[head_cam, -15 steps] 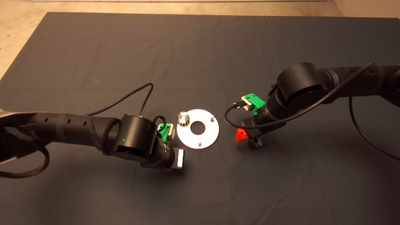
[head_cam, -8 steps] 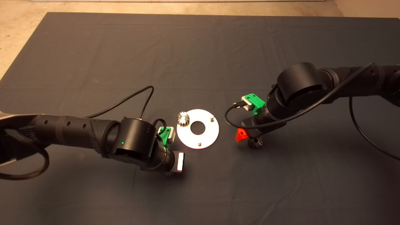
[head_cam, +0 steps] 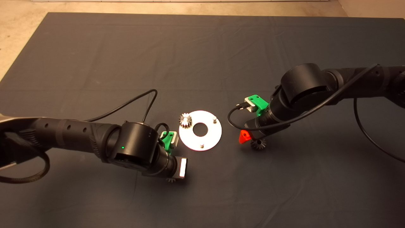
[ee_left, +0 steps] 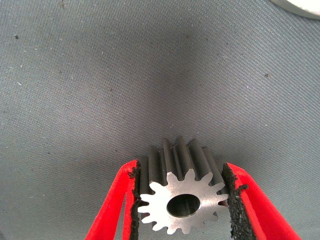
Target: Install three planetary gears onto the carrier pins
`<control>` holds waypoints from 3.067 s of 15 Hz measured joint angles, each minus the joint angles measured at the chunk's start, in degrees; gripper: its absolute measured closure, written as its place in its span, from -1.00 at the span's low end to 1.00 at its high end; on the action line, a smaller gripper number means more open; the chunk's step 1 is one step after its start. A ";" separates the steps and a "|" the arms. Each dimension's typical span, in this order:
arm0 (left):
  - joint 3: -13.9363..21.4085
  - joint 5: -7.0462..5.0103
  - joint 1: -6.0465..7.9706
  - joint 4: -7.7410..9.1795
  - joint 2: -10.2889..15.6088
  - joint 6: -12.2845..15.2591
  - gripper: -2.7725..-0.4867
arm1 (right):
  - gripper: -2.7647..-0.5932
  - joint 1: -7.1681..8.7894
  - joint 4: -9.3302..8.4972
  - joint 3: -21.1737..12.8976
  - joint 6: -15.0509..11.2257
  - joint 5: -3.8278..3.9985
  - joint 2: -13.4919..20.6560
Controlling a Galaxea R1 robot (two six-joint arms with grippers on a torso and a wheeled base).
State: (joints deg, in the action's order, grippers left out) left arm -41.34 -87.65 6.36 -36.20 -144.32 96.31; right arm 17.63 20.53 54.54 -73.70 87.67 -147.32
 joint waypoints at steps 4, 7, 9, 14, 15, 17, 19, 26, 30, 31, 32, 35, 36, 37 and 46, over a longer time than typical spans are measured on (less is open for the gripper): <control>-0.15 0.02 1.32 1.55 -0.63 -2.55 0.63 | -0.99 -0.02 0.00 -0.40 0.00 0.04 0.00; -1.27 0.02 3.74 3.37 -2.18 -4.17 0.63 | -0.99 0.00 0.00 -1.10 0.00 0.02 0.02; -2.23 0.05 5.04 4.95 -3.30 -5.44 0.63 | -0.99 0.00 0.00 -1.24 0.00 0.02 0.02; -4.85 0.11 7.50 7.63 -5.73 -8.76 0.63 | -0.99 0.00 0.00 -1.73 0.00 -0.02 0.33; -5.68 0.11 7.81 7.97 -6.20 -9.59 0.63 | -0.99 0.00 0.00 -1.93 -0.01 0.00 0.68; -7.01 0.13 8.57 8.86 -7.14 -10.92 0.63 | -0.99 -0.02 0.00 -2.47 0.00 0.00 1.62; -8.51 0.14 9.86 9.66 -8.21 -12.82 0.64 | -0.99 -0.01 0.02 -2.84 -0.02 0.04 2.31; -13.29 0.17 13.36 12.96 -10.93 -17.45 0.64 | -0.99 -0.01 0.02 -4.13 -0.02 0.02 3.55; -15.11 0.14 15.27 15.65 -11.72 -18.82 0.64 | -0.99 -0.02 0.02 -4.24 -0.02 0.03 4.00; -15.81 0.13 15.46 16.11 -12.34 -19.13 0.64 | -0.99 -0.02 0.02 -4.30 -0.02 0.02 4.00; -16.46 0.17 15.59 16.70 -12.93 -19.30 0.64 | -0.99 -0.02 0.02 -4.35 0.00 0.02 4.02; -17.44 0.20 15.87 17.82 -14.72 -19.92 0.64 | -0.99 0.00 0.02 -4.38 -0.02 0.02 4.02; -17.48 0.20 16.01 17.85 -15.11 -19.99 0.64 | -0.99 -0.02 0.02 -4.41 -0.02 0.02 4.02; -17.53 0.20 16.13 17.99 -15.41 -20.19 0.64 | -0.99 -0.01 0.02 -4.44 -0.02 0.04 4.05; -17.94 0.17 16.18 18.16 -16.84 -20.76 0.64 | -0.99 -0.02 0.02 -4.46 -0.02 0.02 4.02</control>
State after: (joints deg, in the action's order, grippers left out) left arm -59.28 -87.48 22.54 -18.04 -161.16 75.55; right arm 17.60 20.55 50.08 -73.73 87.70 -143.30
